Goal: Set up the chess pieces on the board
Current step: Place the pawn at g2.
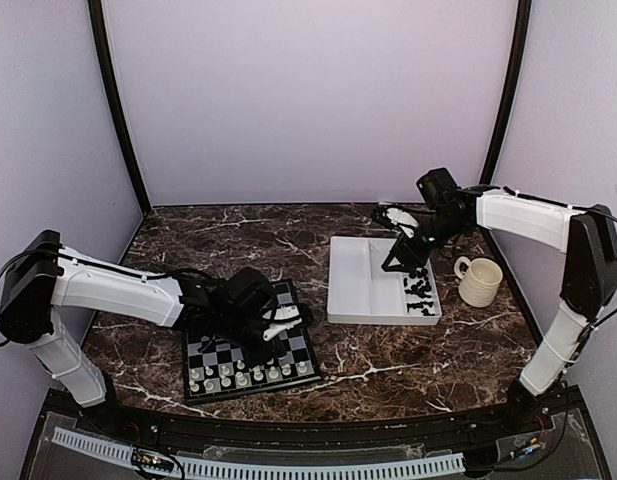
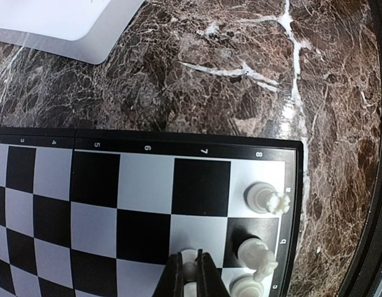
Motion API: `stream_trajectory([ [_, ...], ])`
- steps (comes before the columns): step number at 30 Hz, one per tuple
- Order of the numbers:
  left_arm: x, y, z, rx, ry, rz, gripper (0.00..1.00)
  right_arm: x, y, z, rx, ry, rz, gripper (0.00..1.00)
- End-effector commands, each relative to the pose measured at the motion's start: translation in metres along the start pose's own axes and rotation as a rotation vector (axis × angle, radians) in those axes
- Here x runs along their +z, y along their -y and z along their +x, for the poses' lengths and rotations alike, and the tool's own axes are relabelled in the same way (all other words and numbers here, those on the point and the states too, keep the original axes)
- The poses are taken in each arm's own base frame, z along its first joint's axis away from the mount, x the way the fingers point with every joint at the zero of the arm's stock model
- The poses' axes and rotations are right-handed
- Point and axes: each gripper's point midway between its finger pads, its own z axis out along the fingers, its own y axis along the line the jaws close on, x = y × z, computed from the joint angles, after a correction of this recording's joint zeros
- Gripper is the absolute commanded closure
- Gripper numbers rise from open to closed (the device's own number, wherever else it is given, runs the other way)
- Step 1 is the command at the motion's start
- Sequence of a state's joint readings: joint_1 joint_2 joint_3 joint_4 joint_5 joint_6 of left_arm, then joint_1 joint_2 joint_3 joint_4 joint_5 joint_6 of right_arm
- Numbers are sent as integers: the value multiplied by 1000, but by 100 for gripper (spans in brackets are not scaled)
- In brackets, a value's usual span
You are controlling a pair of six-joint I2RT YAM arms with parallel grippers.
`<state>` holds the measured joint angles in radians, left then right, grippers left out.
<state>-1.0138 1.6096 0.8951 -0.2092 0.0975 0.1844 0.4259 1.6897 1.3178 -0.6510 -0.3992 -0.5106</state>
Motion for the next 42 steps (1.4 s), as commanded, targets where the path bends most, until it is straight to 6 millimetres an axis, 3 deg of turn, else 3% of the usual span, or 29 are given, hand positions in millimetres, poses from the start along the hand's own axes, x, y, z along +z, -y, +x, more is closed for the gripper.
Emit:
stream_trajectory([
  [1,-1,0,-9,19,8,0,99,1,-4,-6,-16,9,1,40],
  [25,2,11,-3,12,-5,60,97,15,-13,-3,-46,-41,-15,38],
  [35,-1,5,-6,2,-4,23,80,15,-16,-8,-58,-43,-16,37],
  [42,-27,-4,-28,-2,105,-36,67,-12,-7,-37,-62,17,-3,37],
])
